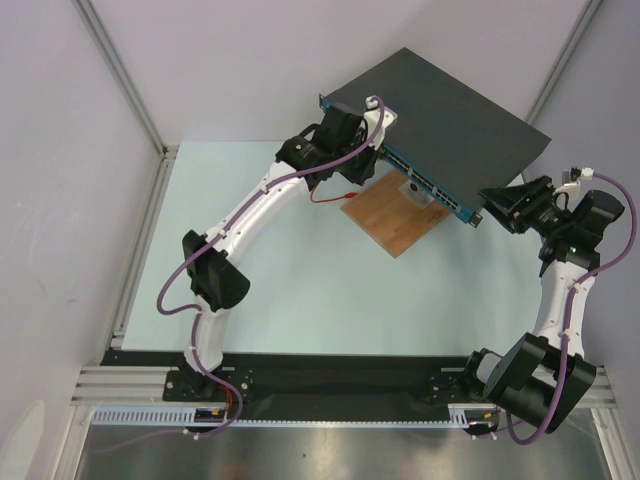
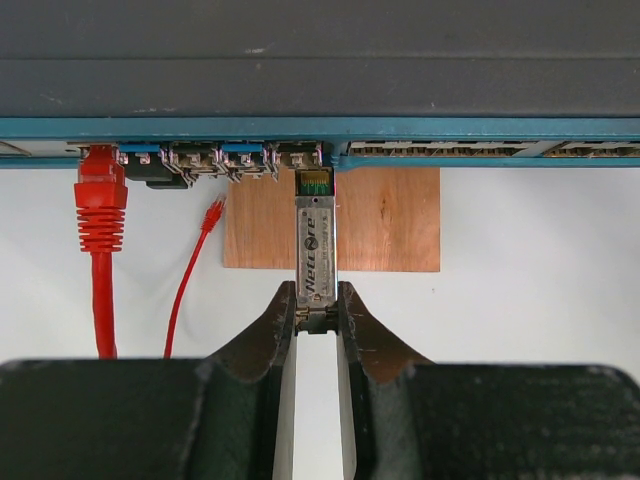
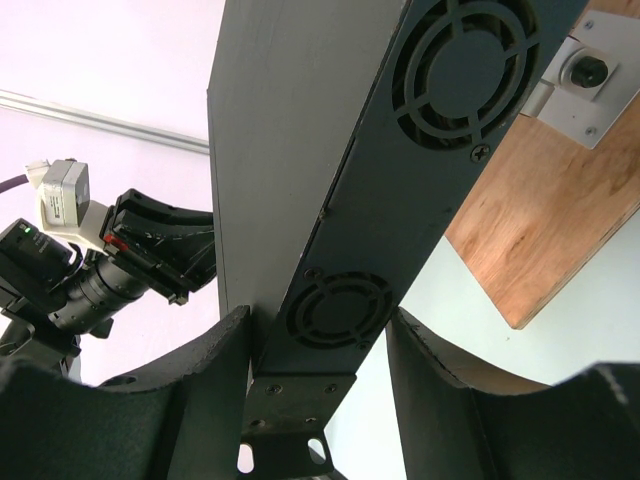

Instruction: Insert the plug into the switch port

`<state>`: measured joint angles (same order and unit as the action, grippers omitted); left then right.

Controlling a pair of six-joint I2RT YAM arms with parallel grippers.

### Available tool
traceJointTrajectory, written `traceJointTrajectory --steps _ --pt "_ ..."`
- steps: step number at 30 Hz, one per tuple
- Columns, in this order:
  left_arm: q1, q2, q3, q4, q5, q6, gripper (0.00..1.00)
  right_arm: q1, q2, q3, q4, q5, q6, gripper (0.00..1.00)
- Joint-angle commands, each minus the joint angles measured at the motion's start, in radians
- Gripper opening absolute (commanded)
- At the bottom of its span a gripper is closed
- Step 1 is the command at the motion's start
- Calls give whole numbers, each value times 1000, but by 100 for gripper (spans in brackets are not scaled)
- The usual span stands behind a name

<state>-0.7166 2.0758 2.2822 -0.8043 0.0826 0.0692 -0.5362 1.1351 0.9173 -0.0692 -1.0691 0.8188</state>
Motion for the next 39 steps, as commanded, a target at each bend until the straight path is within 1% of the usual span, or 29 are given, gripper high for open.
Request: traceJointTrajectory --steps 1,22,39 --pt "11 -31 56 71 -1 -17 0 38 -5 18 97 23 -46 0" --pt "20 -62 46 77 9 -16 1 38 -8 18 95 26 -47 0" --pt "20 12 51 88 0 -17 0 38 -5 20 94 24 -49 0"
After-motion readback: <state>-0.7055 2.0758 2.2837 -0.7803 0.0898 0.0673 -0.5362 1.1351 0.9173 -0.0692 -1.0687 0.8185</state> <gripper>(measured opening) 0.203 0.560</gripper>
